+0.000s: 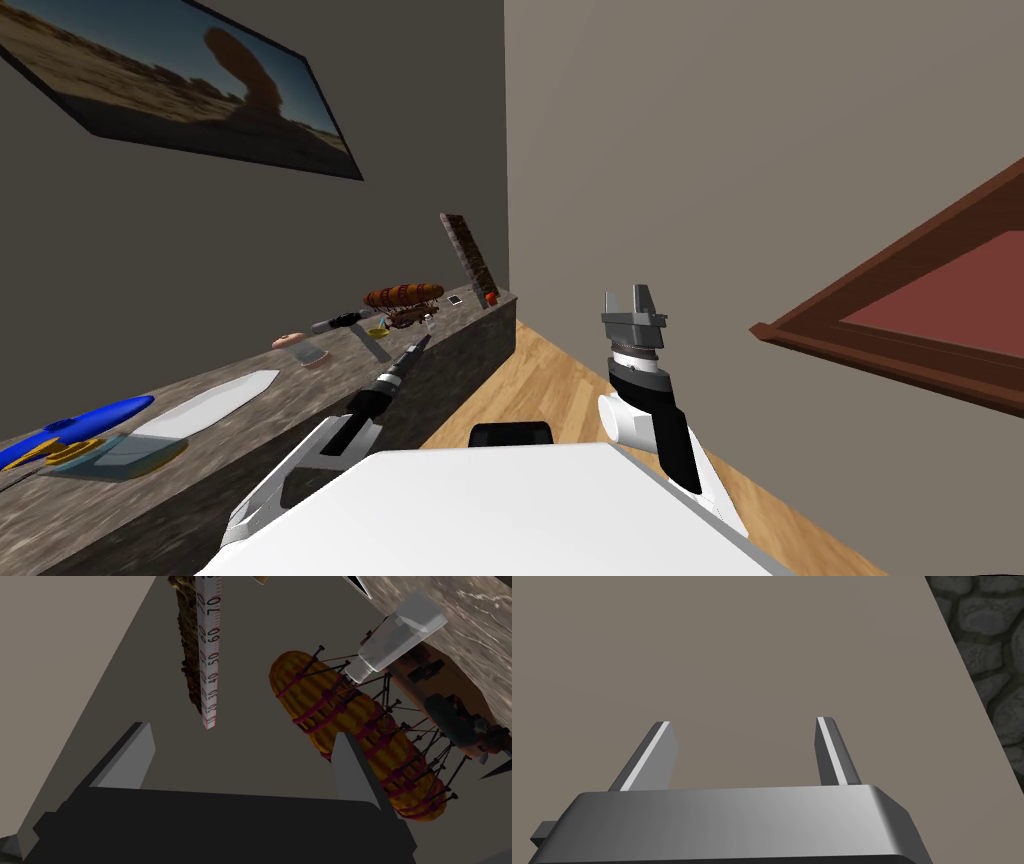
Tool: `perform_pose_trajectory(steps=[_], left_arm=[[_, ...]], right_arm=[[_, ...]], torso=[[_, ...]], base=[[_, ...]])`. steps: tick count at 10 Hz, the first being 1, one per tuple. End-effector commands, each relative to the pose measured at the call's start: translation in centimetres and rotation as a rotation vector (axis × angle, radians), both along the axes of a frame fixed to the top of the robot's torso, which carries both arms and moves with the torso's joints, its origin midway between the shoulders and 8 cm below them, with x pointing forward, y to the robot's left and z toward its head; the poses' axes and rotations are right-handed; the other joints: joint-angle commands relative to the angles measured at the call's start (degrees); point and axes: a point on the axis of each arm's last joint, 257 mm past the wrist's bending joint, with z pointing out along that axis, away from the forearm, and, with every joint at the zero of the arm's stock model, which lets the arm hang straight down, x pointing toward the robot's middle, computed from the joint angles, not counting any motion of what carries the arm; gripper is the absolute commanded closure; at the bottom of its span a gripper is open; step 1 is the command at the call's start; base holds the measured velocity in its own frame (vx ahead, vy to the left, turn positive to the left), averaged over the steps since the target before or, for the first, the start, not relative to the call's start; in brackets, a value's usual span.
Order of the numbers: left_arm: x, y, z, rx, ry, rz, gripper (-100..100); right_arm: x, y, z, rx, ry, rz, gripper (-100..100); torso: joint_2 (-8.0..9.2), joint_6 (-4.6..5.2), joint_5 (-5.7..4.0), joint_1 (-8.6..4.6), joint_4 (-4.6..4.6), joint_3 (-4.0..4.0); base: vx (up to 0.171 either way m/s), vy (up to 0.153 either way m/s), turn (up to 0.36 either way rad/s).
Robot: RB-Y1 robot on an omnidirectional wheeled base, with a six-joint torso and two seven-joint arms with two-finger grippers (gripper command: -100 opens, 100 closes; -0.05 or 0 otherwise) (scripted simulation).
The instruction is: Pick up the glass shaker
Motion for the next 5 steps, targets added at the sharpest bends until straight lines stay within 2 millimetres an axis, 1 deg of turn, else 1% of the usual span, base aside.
perform_pose_trajectory(steps=[1, 3, 4, 5], left_arm=[[-0.3, 1.6, -1.8, 0.082, 0.056, 0.013, -100], [-0.5, 3.4, -3.3, 0.163, 0.108, 0.023, -100], [-0.7, 4.3, -3.9, 0.205, 0.134, 0.028, -100], [-0.8, 5.3, -4.5, 0.247, 0.158, 0.032, -100]], right_arm=[[0.0, 0.0, 0.0, 0.000, 0.000, 0.000, 0], [0.0, 0.0, 0.0, 0.000, 0.000, 0.000, 0], [0.0, 0.0, 0.0, 0.000, 0.000, 0.000, 0], [0.0, 0.0, 0.0, 0.000, 0.000, 0.000, 0]], torso=[[0.00, 0.00, 0.00, 0.00, 0.00, 0.00], [-0.05, 0.00, 0.03, 0.08, -0.02, -0.04], [-0.01, -0.01, 0.02, 0.08, -0.01, -0.02], [-0.04, -0.01, 0.01, 0.02, -0.02, -0.03]], base=[[0.167, 0.011, -0.052], [0.131, 0.008, -0.032], [0.143, -0.010, -0.041], [0.159, 0.023, -0.037]])
